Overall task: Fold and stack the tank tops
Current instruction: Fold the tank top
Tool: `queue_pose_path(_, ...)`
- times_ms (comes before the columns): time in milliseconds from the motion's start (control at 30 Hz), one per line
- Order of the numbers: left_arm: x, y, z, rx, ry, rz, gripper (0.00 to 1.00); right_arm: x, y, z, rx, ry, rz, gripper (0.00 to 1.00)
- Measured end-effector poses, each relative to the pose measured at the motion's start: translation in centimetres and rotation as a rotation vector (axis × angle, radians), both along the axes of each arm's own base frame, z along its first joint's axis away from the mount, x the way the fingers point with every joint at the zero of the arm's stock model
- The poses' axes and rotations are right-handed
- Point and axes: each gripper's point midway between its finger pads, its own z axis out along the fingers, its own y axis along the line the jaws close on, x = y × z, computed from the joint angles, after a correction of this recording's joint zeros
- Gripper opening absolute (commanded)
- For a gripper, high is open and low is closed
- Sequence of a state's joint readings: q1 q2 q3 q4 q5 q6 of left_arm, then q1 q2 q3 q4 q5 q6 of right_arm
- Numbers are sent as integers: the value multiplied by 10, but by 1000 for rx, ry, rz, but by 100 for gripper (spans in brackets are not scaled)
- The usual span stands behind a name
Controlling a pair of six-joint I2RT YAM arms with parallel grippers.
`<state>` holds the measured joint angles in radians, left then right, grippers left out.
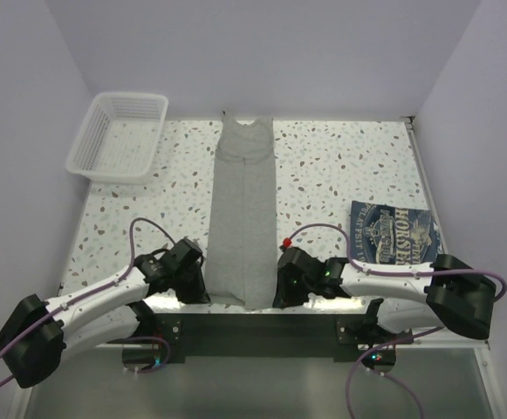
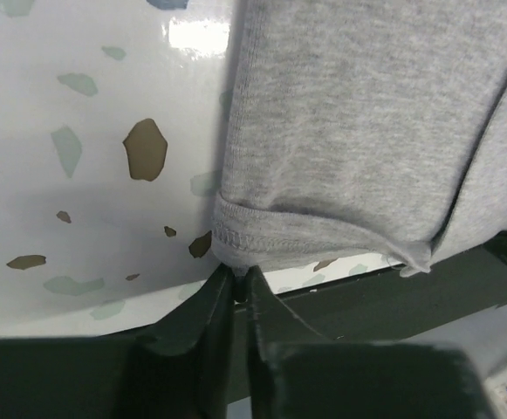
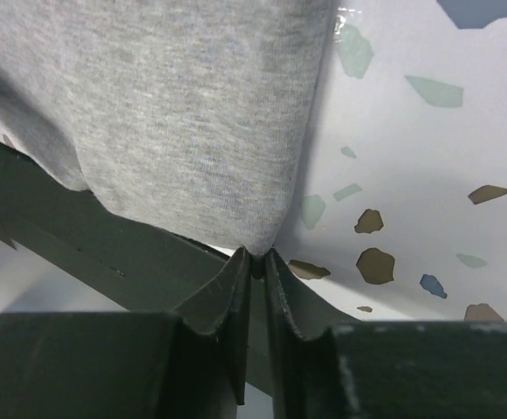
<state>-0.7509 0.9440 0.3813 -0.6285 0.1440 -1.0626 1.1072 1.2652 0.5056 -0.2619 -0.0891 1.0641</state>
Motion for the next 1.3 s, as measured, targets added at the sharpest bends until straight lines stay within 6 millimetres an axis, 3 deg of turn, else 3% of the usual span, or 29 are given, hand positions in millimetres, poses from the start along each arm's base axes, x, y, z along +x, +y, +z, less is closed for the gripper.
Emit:
queue_pose_path(67,-1,-1,-1,2,0,-8,0,1,-1,-1,-4,-5,-5,10)
queue_pose_path(333,-9,-7,2,-3,-18,-35,0,-2,-8,1,-37,-34,7,2)
queue_pose_path(800,-24,-17,29,-43,-42,-37,0,-19,-5,33,-52,-126,90,1)
queue_pose_path(1067,10,-38,60,-72,-141,-3,0,5,9,53,-83,-204,63,0)
queue_pose_path(1300,68,-39,78,-74,-250,84,0,61,11,66,-109,-268,-24,0)
